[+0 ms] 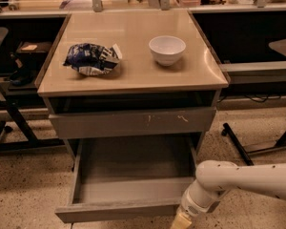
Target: Close middle drawer
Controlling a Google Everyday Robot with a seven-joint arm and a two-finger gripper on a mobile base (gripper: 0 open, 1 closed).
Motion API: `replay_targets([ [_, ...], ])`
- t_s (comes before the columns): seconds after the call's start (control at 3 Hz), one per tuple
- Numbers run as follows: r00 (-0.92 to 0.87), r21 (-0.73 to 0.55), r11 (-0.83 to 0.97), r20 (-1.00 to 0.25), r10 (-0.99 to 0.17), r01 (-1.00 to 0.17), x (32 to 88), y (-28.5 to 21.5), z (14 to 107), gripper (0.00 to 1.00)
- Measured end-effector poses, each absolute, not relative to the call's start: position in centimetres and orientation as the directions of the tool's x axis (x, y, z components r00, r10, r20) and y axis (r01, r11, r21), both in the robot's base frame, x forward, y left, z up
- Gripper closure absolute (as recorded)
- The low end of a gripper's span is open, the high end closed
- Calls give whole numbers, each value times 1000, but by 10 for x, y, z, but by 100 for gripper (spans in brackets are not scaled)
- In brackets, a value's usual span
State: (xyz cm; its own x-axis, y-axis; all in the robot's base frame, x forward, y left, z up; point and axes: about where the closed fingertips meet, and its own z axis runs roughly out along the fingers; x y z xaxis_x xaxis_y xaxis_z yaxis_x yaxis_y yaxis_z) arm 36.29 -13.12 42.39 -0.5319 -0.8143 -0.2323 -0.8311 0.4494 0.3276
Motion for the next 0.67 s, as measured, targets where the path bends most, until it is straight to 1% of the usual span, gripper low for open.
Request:
replay_targets([
  [0.33,-532,328,449,-232,-814,-831,363,-131,424,0],
  [0.67,-532,328,449,-232,-814,-831,363,-131,424,0],
])
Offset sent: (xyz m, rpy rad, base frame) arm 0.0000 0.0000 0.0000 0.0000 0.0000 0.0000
